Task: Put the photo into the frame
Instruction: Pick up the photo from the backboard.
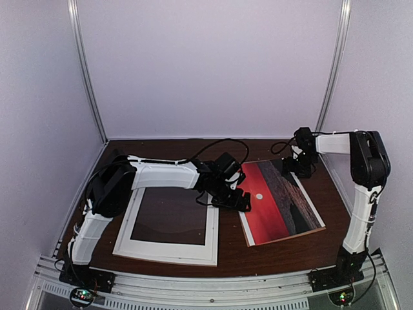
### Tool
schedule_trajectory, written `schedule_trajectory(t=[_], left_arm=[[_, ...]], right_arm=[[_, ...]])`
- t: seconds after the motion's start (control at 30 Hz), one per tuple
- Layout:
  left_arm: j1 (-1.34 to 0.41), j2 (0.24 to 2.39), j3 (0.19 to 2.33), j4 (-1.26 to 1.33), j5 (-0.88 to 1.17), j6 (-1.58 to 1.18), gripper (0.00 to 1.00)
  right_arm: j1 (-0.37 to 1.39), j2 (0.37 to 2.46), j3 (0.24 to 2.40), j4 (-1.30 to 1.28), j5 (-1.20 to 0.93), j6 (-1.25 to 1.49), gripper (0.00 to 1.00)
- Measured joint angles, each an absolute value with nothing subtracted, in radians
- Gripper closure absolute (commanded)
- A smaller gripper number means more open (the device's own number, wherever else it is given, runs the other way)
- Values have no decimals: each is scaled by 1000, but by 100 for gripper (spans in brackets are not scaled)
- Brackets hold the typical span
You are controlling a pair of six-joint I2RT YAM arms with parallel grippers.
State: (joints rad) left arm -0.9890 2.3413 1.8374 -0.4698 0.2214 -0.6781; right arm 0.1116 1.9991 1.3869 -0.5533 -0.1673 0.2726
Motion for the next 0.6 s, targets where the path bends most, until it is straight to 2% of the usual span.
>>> schedule_trajectory(t=[0.6], left_arm=[[-989, 2341, 1838, -470, 224, -674, 9]], right_arm=[[100, 2047, 1432, -549, -185, 268, 23]])
